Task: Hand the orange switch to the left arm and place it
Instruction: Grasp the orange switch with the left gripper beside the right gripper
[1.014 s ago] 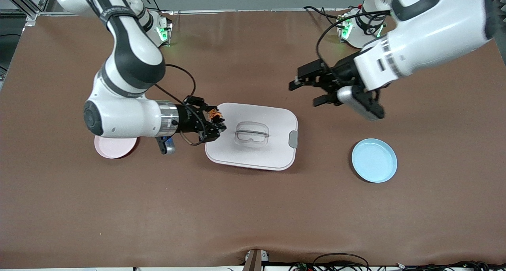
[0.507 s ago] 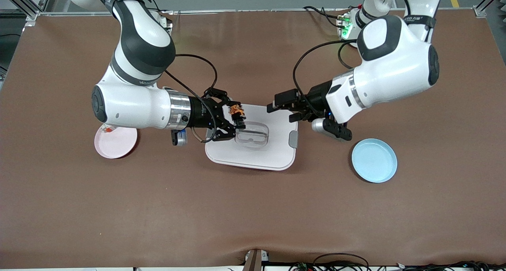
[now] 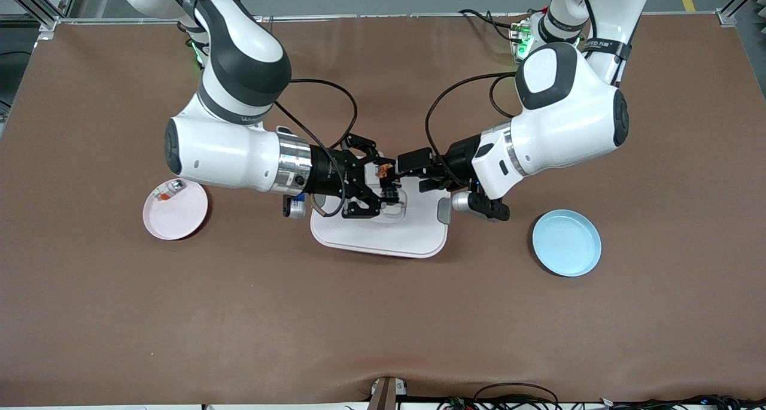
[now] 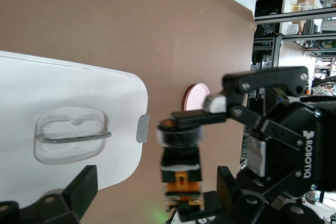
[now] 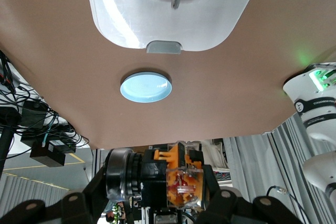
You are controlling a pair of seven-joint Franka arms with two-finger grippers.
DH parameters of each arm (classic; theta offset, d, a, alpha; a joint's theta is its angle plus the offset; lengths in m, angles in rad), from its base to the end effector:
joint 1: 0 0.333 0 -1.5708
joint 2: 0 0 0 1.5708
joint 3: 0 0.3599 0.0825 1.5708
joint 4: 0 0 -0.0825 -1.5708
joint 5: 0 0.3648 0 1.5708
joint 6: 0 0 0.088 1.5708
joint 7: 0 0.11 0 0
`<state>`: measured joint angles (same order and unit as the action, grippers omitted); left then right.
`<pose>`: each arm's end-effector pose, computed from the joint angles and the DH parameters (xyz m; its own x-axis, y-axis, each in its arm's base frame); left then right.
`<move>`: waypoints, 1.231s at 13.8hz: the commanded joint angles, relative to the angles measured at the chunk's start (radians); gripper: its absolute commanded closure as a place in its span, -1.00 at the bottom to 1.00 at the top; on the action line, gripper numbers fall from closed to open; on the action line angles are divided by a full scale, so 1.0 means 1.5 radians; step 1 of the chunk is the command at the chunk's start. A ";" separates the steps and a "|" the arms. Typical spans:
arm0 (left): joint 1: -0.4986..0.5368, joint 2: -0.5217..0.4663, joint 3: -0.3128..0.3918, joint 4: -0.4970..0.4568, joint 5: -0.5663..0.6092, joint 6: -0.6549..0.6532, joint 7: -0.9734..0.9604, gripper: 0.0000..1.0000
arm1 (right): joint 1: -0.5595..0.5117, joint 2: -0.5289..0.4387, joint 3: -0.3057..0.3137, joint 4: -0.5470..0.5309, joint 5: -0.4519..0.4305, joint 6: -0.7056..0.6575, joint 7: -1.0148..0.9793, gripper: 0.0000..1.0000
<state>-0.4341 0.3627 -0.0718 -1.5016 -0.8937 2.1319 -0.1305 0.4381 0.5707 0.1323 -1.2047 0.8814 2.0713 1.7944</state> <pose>0.5963 -0.3616 0.5488 0.9993 0.0135 -0.0353 0.0357 -0.6444 0.7639 0.6316 0.4186 0.5432 -0.0500 -0.5962 -0.8013 -0.9963 -0.0268 0.0822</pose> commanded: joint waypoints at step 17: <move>0.005 0.017 0.006 0.008 -0.028 0.006 0.102 1.00 | 0.029 0.042 -0.007 0.059 0.014 0.055 0.051 1.00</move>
<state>-0.4284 0.3791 -0.0651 -1.4948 -0.9205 2.1374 -0.0316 0.4747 0.6181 0.1312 -1.1601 0.8819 2.1690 1.8395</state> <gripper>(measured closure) 0.656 0.273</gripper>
